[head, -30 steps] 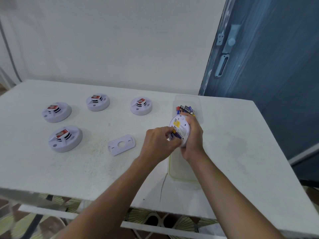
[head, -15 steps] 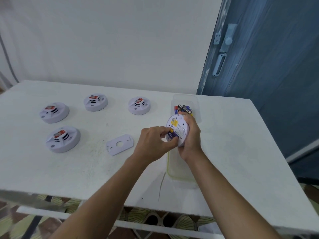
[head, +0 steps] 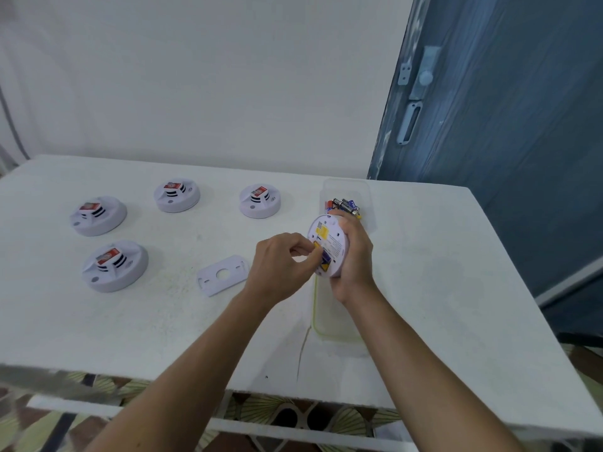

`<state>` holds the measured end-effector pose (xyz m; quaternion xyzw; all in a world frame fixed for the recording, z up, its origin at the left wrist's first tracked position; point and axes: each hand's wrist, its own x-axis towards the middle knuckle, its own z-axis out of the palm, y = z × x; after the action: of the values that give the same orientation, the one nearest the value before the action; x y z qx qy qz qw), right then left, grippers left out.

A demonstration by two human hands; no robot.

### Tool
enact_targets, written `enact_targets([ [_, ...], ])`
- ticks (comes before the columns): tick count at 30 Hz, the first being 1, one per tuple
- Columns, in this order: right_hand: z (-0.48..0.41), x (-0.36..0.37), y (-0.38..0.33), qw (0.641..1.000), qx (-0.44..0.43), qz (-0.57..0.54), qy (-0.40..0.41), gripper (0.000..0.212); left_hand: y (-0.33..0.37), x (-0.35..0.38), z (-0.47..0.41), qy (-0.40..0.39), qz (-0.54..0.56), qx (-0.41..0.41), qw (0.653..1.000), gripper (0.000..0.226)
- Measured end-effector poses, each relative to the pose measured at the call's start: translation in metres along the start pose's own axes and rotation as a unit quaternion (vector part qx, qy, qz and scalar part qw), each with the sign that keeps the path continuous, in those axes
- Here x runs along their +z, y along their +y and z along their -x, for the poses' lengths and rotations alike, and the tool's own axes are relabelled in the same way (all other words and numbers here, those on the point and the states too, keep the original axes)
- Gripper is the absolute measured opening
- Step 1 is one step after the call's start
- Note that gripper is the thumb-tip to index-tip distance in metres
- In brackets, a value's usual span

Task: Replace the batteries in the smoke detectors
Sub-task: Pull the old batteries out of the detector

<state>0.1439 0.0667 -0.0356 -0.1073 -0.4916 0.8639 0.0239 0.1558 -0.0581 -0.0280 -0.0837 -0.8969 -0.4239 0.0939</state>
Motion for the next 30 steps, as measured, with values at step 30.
enact_targets([
  [30, 0.003, -0.004, -0.012, 0.997, -0.057, -0.027, 0.035, 0.035, 0.017, 0.019, 0.002, -0.019, 0.320, -0.110, 0.941, 0.029],
])
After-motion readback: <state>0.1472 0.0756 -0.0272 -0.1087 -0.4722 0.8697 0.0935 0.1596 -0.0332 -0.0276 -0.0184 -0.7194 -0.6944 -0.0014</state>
